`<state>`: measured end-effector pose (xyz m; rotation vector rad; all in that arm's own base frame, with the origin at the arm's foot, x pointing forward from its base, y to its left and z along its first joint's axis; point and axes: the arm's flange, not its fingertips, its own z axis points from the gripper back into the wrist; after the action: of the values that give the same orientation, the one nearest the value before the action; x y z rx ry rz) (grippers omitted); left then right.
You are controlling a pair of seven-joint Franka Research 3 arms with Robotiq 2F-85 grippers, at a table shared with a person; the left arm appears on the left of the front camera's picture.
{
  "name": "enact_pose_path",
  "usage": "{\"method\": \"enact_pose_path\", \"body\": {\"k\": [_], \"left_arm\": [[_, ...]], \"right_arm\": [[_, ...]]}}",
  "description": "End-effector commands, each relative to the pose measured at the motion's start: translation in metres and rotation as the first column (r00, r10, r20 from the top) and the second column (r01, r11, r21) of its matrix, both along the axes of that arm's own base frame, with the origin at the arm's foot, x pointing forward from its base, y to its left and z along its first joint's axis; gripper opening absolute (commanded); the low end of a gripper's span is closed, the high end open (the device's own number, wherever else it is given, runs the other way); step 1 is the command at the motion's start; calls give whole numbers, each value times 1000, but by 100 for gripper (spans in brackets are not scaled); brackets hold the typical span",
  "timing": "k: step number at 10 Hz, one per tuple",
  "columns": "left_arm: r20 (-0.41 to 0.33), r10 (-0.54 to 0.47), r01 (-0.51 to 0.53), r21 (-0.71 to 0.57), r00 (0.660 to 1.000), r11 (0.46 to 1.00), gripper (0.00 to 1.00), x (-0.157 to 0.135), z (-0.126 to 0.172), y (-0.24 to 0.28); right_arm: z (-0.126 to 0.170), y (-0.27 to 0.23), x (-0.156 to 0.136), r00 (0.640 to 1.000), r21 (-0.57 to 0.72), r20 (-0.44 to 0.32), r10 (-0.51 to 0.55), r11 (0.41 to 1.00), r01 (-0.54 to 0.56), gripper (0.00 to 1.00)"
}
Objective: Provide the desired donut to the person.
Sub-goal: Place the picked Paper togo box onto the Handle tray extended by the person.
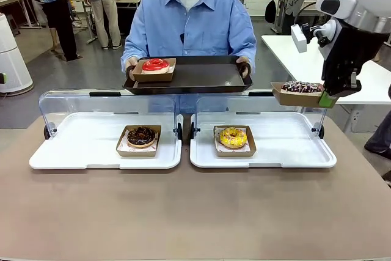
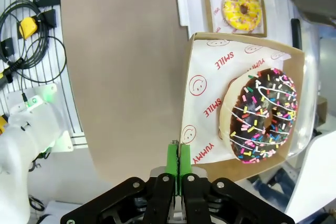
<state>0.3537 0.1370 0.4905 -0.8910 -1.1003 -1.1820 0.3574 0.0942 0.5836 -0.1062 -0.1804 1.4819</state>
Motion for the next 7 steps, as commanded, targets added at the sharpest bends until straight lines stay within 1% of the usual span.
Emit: {"method": "enact_pose_path", "body": {"k": [1,7], "left_arm": [[5,15,-15,1,1000,1000,100,0,0,1],[5,15,-15,1,1000,1000,100,0,0,1]], "right_arm": [[2,-1,-1,1000,-12,5,-13,1000,13,0],[2,-1,-1,1000,-12,5,-13,1000,13,0]]}}
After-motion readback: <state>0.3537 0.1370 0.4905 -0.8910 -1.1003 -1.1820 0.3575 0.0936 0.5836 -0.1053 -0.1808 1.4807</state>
